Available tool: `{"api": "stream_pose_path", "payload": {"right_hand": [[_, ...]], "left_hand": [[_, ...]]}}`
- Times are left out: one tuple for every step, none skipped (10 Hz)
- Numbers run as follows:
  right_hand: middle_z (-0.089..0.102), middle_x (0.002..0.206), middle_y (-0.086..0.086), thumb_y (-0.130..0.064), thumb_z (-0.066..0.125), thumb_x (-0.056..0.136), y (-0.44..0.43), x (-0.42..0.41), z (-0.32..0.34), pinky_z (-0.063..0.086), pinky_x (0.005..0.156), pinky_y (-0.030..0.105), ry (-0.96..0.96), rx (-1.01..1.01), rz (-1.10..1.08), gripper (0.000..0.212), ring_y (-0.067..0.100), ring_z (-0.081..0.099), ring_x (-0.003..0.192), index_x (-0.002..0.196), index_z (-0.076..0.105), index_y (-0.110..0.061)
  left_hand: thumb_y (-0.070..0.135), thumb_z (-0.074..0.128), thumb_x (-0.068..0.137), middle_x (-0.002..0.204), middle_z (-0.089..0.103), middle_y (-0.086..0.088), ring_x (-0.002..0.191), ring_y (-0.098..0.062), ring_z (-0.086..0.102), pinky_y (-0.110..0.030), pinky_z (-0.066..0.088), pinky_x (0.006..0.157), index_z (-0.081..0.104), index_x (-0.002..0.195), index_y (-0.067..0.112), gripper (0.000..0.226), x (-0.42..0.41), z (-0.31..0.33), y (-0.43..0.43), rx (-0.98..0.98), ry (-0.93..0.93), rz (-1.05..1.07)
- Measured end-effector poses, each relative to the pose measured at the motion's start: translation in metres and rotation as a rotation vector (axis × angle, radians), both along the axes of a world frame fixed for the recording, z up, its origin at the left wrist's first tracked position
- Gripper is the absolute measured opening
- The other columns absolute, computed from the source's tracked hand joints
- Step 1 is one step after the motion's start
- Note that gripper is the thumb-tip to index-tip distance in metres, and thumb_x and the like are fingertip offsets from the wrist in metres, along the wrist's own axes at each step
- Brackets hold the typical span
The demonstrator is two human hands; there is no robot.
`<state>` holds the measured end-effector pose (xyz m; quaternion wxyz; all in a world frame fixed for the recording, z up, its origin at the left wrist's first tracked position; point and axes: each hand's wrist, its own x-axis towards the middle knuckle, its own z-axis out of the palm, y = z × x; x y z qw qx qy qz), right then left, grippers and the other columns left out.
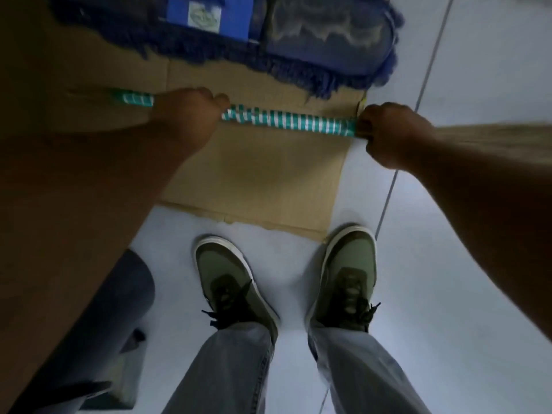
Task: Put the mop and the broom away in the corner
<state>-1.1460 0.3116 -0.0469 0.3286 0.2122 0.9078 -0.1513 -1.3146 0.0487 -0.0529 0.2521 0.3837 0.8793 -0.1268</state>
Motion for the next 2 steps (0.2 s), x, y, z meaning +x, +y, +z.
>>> {"api": "stream_pose_path", "payload": {"right_hand": [[0.056,0.113,0.017,-0.012,0.058,0.084,-0.005,-0.002,-0.009,0.051,0.082,0.045,-0.014,-0.007,0.042,0.04,0.038,0.058,0.101,0.123,0.053,-0.014],[0.053,0.121,0.014,-0.015,0.054,0.084,-0.01,0.007,0.018,0.05,0.09,0.045,-0.061,-0.022,0.006,0.043,0.038,0.056,0.109,0.127,0.051,-0.02]], "left_hand": [[0.005,0.037,0.088,0.127,0.049,-0.033,0.115,-0.05,0.048,-0.056,0.041,0.094,0.045,0.134,0.0,0.046,0.006,-0.01,-0.007,0.036,0.024,0.057],[0.023,0.011,0.08,0.133,0.048,-0.033,0.118,-0.052,0.046,-0.059,0.035,0.1,0.046,0.133,-0.002,0.069,0.031,0.012,-0.031,0.086,0.011,0.016]]}}
